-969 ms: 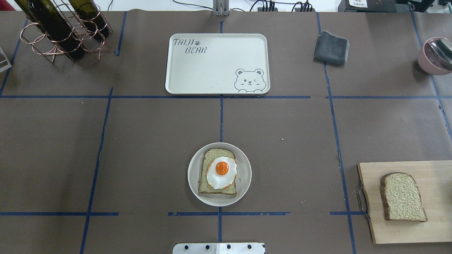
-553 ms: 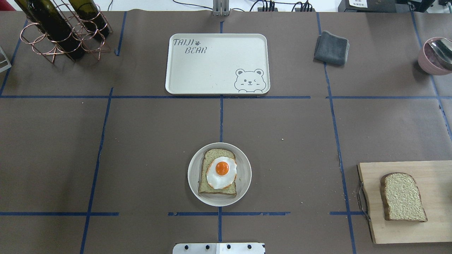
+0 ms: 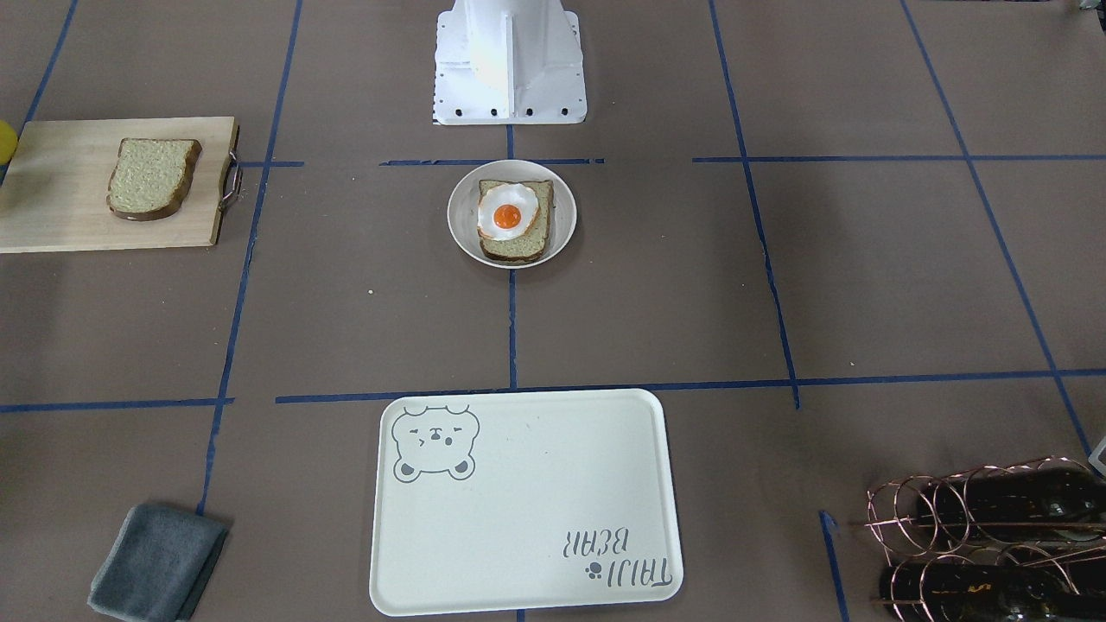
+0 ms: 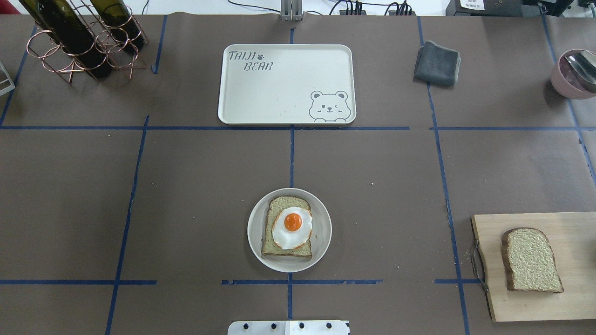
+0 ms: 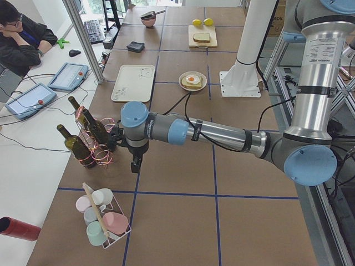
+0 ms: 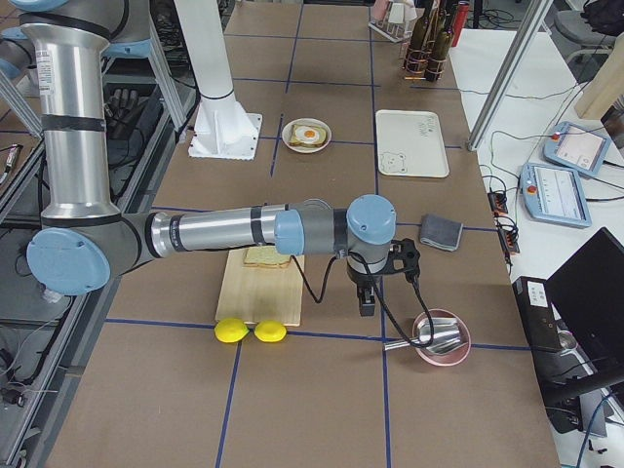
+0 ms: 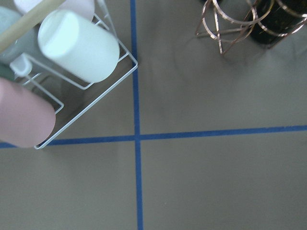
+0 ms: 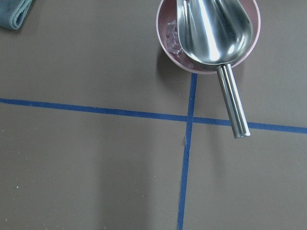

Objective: Make sandwich and place on tray

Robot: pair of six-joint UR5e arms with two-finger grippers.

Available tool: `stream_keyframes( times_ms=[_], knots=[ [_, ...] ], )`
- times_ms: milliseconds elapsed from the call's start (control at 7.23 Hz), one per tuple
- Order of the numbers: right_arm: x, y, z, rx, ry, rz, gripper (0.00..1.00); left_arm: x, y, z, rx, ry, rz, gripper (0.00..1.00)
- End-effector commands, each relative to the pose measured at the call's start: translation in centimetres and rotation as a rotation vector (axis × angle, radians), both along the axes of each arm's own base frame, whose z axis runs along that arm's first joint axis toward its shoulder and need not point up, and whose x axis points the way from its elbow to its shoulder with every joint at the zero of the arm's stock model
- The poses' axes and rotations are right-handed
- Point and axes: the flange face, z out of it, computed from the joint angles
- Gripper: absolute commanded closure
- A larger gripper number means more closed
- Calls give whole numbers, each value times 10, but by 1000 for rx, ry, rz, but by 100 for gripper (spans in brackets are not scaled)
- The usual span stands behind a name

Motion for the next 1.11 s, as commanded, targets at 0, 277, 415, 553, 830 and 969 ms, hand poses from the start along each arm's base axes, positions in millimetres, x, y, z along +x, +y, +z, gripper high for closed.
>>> stream_keyframes(
  times_ms=[0, 277, 415, 553, 830, 969],
  knots=[
    [-38, -9, -7, -62, -31, 16, 0, 64, -13, -60, 25, 55, -24, 0],
    [-80, -10, -16, -82, -50, 45, 0, 157, 4, -109, -23, 159, -53, 0],
    [-93, -9, -25, -68, -63, 66, 0, 183, 7, -138, -64, 200, -74, 0],
    [-105, 14, -24, -114, -82, 130, 3, 211, 15, -163, -108, 232, -80, 0],
    [-140, 71, -30, -97, -91, 141, 3, 270, 43, -203, -145, 252, -108, 0],
    [-164, 99, -44, -113, -59, 137, 3, 293, 54, -211, -159, 279, -125, 0]
  ],
)
